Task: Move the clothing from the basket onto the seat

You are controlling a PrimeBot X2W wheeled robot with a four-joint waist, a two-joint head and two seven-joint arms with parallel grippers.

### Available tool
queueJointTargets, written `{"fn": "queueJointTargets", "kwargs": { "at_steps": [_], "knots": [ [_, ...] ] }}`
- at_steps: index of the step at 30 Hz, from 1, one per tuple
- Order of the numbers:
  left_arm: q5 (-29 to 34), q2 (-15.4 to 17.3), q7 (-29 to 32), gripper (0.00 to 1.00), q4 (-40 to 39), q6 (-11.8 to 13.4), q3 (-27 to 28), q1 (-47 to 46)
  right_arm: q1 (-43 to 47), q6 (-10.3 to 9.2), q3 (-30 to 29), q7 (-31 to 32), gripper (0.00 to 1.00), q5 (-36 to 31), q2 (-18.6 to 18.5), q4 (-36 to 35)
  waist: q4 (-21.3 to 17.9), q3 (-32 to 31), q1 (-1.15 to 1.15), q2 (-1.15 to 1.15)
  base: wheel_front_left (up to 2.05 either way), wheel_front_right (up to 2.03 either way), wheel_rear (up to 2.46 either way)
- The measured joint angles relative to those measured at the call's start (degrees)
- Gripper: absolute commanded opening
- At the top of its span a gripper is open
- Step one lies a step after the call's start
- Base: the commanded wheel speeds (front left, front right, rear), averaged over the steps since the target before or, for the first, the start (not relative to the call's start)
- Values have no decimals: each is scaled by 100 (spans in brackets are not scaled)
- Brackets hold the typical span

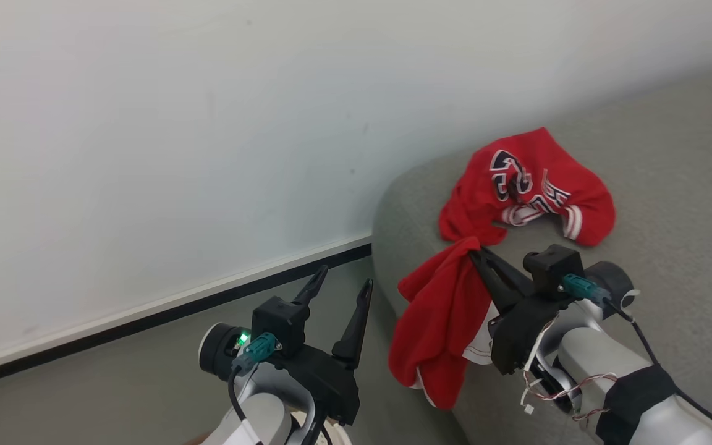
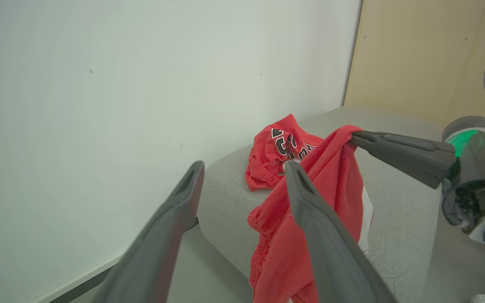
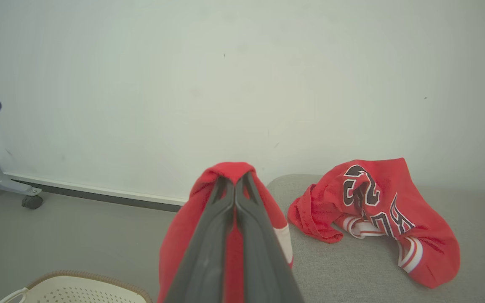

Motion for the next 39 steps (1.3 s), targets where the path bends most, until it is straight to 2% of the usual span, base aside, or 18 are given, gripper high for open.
{"fn": "queueJointTargets", "kwargs": {
  "at_steps": [10,17,26,36,39],
  "knots": [
    [16,-73,-46,100,-199,1,-148,101,-14,-85,-225,-18,0,-151,-577,-727,-757,40,0,0,0,0,0],
    [93,-82,-53,100,-292,3,-246,99,-440,-73,-397,-25,0,-192,-762,-862,-1023,285,0,0,0,0,0],
    [287,-74,8,100,-572,9,-414,99,-1298,129,-999,12,0,85,-1183,-839,-970,756,0,0,0,0,0],
    [576,303,178,100,-1011,52,-396,7,-2765,125,-1692,218,0,188,-1919,-279,-618,1457,1,0,0,0,0],
    [697,358,243,100,-1107,52,-390,-86,-2993,126,-1798,270,0,190,-2019,-129,-525,1605,1,0,0,0,0]
  ]
}}
